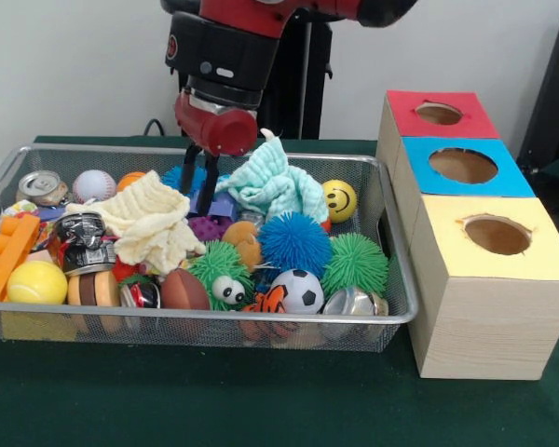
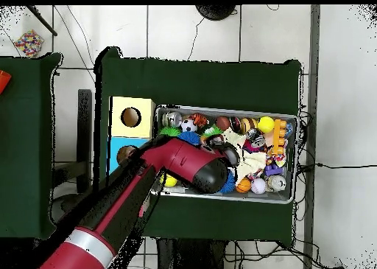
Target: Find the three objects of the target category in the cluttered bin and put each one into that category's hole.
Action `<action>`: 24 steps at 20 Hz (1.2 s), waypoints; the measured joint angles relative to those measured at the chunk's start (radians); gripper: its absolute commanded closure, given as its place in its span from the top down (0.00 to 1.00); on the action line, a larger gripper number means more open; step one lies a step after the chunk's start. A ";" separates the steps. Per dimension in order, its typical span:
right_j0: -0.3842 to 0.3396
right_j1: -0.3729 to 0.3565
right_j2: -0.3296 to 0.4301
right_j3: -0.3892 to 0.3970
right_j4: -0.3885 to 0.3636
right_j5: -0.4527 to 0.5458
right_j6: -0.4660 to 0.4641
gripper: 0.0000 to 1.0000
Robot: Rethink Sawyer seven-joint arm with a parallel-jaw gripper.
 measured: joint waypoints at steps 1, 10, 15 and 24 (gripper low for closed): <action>0.000 0.000 0.014 0.003 0.000 0.028 0.000 1.00; 0.001 0.009 0.060 0.030 -0.006 0.076 0.000 1.00; 0.034 0.073 0.060 0.034 -0.053 0.077 0.000 1.00; 0.132 0.210 0.029 0.034 -0.102 0.078 0.000 1.00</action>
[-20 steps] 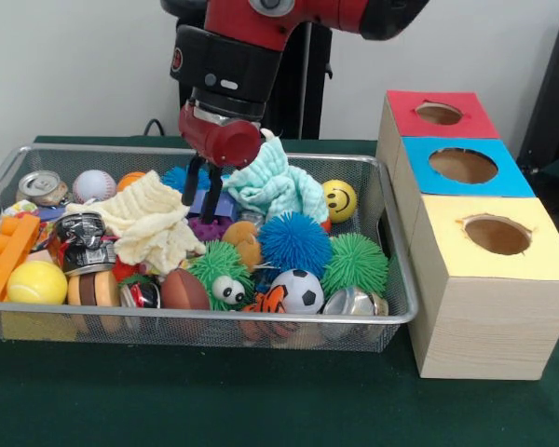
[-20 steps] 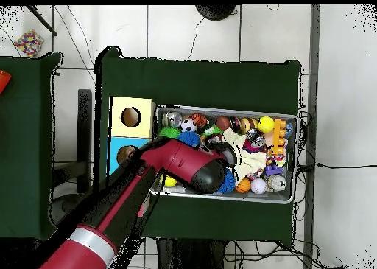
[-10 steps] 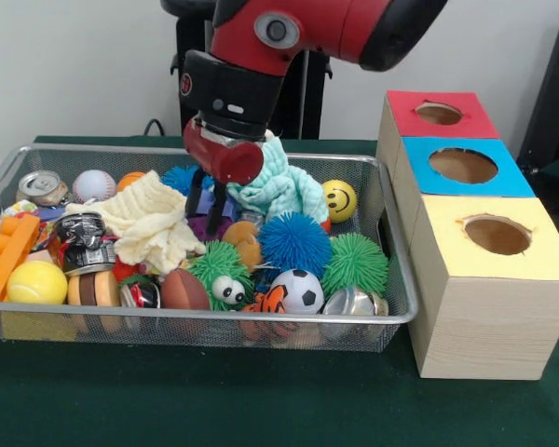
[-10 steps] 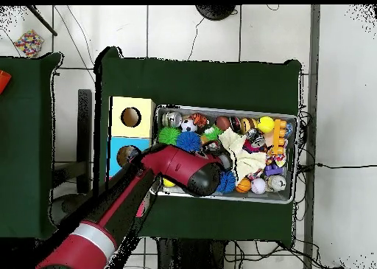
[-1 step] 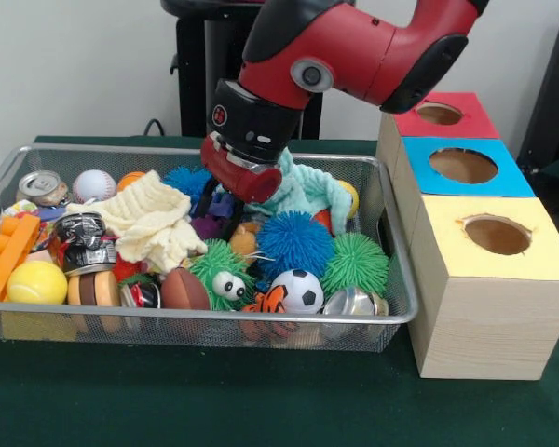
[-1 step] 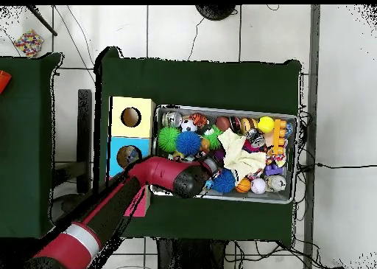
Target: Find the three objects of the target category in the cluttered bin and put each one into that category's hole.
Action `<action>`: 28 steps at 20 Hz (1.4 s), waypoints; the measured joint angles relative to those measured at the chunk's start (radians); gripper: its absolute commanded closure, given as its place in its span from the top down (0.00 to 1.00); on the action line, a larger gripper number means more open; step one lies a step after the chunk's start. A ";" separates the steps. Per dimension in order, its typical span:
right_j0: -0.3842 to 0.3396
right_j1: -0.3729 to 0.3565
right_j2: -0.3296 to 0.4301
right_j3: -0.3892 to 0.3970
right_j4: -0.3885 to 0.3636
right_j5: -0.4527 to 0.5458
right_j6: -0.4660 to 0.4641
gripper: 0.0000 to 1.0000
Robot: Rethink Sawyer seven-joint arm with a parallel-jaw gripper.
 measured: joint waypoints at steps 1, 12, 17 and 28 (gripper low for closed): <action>0.007 0.009 -0.005 0.000 -0.001 0.000 0.000 1.00; -0.002 -0.004 -0.007 0.007 0.000 -0.001 0.000 1.00; -0.024 -0.034 -0.007 0.012 0.000 -0.001 0.000 1.00; -0.055 -0.080 -0.007 0.014 -0.001 -0.001 0.000 1.00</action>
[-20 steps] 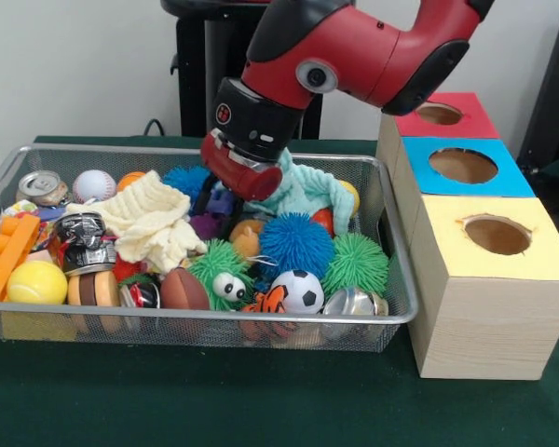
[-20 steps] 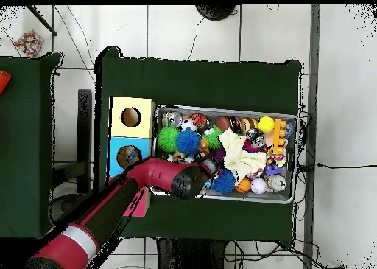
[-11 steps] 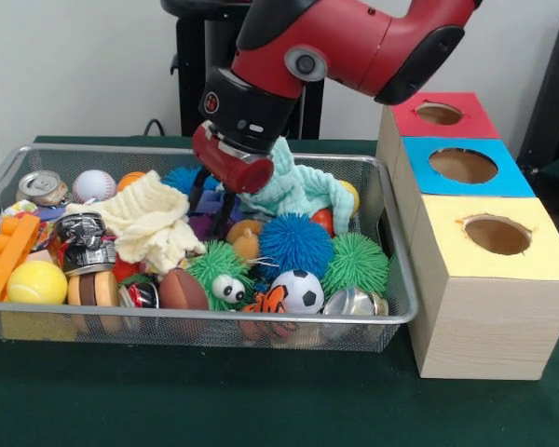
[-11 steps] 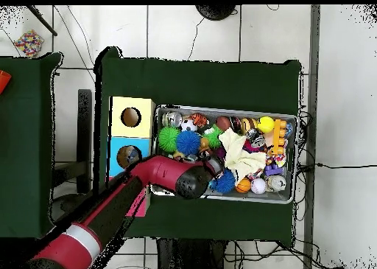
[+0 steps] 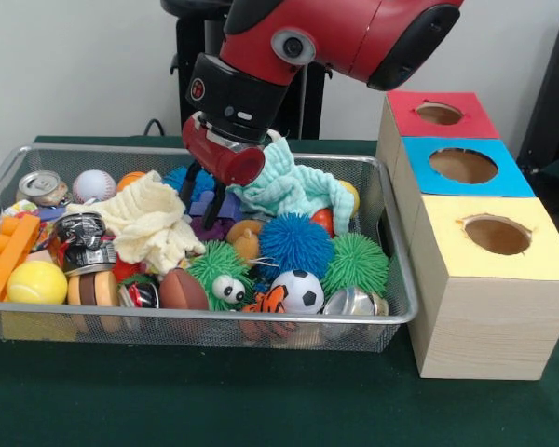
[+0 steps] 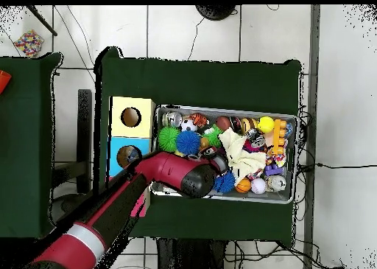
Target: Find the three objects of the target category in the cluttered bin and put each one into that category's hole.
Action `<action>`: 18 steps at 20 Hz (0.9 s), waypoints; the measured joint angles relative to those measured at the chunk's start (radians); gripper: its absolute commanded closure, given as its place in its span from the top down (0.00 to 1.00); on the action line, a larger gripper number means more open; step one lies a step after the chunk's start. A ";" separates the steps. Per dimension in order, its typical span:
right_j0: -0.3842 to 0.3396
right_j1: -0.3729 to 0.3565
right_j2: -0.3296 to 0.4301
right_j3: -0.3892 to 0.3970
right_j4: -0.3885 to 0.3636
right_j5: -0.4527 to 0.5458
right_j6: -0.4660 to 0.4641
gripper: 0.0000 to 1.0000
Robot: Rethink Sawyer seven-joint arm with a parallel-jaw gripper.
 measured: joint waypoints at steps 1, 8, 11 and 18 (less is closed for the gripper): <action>-0.001 -0.003 0.000 0.000 0.000 0.000 0.000 1.00; -0.010 -0.017 0.002 0.001 0.000 0.000 0.000 1.00; -0.010 -0.020 0.002 0.001 -0.003 0.000 0.000 1.00; -0.009 -0.020 0.002 0.001 -0.015 0.000 0.000 1.00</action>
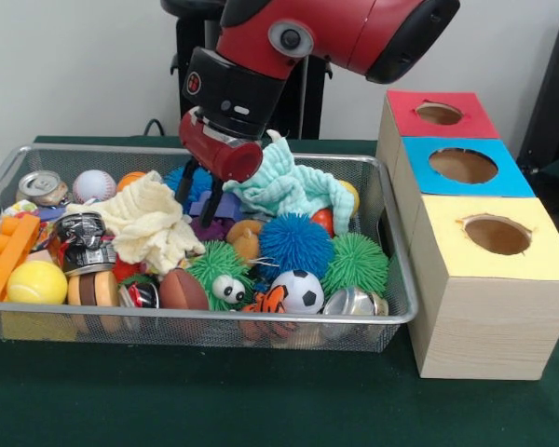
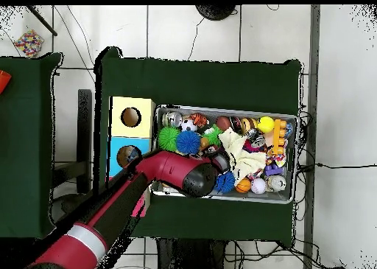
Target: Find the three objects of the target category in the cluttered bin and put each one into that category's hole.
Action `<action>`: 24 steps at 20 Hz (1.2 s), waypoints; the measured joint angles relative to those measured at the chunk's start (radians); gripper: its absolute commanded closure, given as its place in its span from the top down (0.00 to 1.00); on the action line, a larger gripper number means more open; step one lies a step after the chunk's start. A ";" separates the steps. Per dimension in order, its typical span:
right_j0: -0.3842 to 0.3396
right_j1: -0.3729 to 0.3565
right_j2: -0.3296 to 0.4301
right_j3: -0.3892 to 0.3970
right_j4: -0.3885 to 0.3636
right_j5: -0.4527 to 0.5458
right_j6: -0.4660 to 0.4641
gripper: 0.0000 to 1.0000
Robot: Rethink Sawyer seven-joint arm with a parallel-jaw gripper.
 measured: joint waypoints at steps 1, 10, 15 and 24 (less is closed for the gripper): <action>0.001 0.000 0.000 0.000 -0.001 0.000 0.000 1.00; 0.010 -0.007 0.000 0.004 -0.004 0.000 0.000 1.00; 0.019 -0.011 0.000 0.004 -0.014 0.000 0.000 1.00; 0.039 -0.025 -0.011 0.017 -0.045 0.000 0.000 1.00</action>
